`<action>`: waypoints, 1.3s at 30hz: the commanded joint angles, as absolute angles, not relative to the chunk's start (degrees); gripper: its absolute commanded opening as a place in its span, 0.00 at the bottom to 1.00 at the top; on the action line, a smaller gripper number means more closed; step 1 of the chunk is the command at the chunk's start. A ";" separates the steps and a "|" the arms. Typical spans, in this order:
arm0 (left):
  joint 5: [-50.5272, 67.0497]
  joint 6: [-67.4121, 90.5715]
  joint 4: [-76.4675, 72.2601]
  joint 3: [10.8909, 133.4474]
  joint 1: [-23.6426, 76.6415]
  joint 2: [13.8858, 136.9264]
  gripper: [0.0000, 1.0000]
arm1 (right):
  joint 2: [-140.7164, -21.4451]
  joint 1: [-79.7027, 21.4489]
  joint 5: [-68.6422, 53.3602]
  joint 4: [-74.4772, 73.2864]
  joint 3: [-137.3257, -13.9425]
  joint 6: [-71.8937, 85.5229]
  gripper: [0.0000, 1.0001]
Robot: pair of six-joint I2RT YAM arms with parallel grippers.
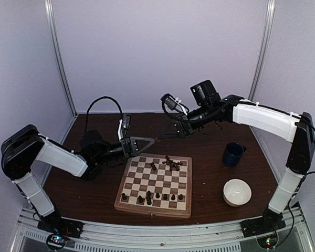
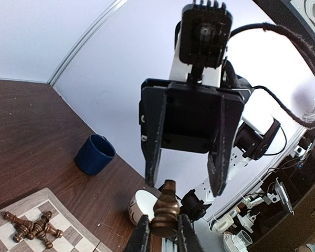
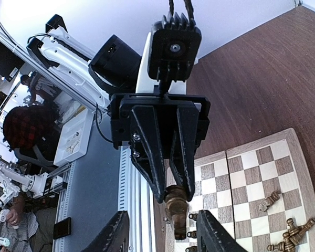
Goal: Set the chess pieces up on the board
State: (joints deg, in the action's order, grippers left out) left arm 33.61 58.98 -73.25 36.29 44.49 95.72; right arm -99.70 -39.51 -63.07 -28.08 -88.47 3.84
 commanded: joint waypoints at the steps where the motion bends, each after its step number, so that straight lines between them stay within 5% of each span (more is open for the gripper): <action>1: 33.34 61.09 -79.54 36.37 44.69 96.95 0.06 | -100.01 -39.06 -62.73 -24.86 -87.12 6.27 0.48; 8: 32.18 61.18 -80.42 36.18 44.74 97.34 0.07 | -100.20 -38.76 -62.20 -22.75 -86.26 8.33 0.46; 22: 31.46 60.88 -80.79 36.21 44.73 98.00 0.08 | -100.87 -38.75 -63.73 -19.01 -84.81 11.33 0.14; 30: 26.89 55.65 -69.50 34.87 44.70 93.58 0.39 | -100.43 -38.58 -58.76 -29.73 -88.91 2.00 0.10; 39: 11.75 35.63 -25.77 36.10 44.31 73.89 0.53 | -96.17 -40.87 -42.35 -47.51 -87.85 -22.18 0.10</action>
State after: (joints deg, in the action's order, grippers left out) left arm 22.70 47.59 -48.53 34.87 44.53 81.91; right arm -99.31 -39.27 -50.92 -38.04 -88.86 -9.82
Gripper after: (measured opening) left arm 0.506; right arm 0.101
